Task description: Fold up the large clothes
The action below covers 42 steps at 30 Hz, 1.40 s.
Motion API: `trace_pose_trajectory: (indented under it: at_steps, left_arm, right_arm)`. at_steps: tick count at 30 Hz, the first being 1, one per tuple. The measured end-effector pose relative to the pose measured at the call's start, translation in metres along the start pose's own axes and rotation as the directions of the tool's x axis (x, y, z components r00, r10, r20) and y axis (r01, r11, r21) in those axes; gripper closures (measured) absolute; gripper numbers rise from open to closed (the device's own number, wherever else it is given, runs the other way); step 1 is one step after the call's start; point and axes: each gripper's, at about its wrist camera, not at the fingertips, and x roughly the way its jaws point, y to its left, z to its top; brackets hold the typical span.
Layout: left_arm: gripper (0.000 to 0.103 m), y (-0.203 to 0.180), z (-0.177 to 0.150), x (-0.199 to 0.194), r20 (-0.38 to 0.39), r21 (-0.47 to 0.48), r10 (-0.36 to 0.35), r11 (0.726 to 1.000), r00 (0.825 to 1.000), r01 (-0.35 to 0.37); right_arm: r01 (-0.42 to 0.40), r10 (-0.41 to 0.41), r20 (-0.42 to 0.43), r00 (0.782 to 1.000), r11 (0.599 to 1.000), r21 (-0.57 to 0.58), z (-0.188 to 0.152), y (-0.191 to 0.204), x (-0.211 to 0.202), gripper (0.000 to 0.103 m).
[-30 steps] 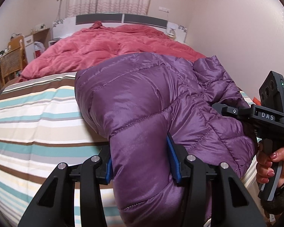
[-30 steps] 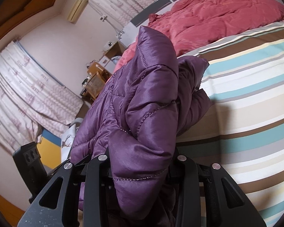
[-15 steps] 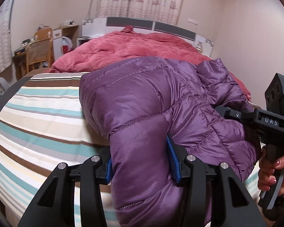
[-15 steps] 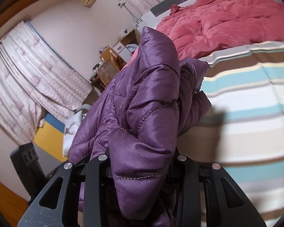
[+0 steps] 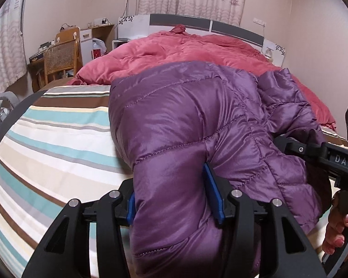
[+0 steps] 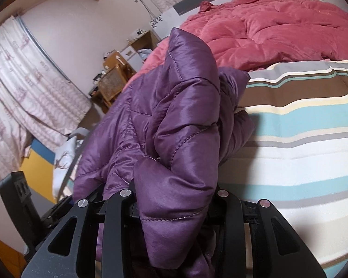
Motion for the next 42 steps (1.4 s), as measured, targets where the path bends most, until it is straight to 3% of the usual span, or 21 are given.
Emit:
trace_pose_trajectory:
  at_steps: [4,8,13,20,27,30,37,42]
  left_arm:
    - [0.048,0.0,-0.008,0.008,0.001,-0.003,0.003,1.0,1.0,-0.003]
    - [0.044,0.0,-0.016,0.003,0.015,0.006,0.007,1.0,1.0,-0.007]
    - [0.041,-0.003,-0.02,-0.019,0.022,0.001,0.03,1.0,0.999,-0.03]
    - [0.039,-0.008,-0.04,-0.049,0.03,-0.015,0.051,0.999,0.998,-0.051]
    - [0.038,-0.014,-0.054,-0.046,-0.005,0.008,0.097,0.995,0.995,-0.097]
    - [0.037,-0.017,-0.057,-0.039,-0.022,0.042,0.127,0.991,0.992,-0.126]
    - [0.033,-0.013,-0.062,-0.036,-0.03,0.007,0.133,0.991,0.991,-0.133]
    - [0.029,-0.002,-0.057,-0.061,-0.007,-0.105,0.082,0.991,0.997,-0.082]
  right_arm:
    - [0.065,-0.065,-0.002,0.998,0.996,-0.062,-0.007,-0.004,0.014,0.064]
    - [0.07,-0.071,-0.004,0.997,0.995,-0.071,-0.012,-0.011,0.017,0.057]
    - [0.059,-0.059,0.006,0.998,0.998,-0.013,-0.012,-0.014,0.0,0.054]
    - [0.085,-0.083,0.072,0.994,0.996,-0.031,-0.032,-0.007,-0.043,0.054]
    - [0.192,-0.19,0.026,0.981,0.977,-0.091,-0.047,-0.011,-0.033,0.054]
    - [0.234,-0.234,0.017,0.972,0.966,-0.11,-0.05,-0.013,-0.02,0.046]
    - [0.258,-0.257,0.023,0.966,0.957,-0.131,-0.054,-0.015,-0.014,0.043]
    - [0.223,-0.214,0.084,0.973,0.968,-0.114,-0.046,-0.004,-0.045,0.043]
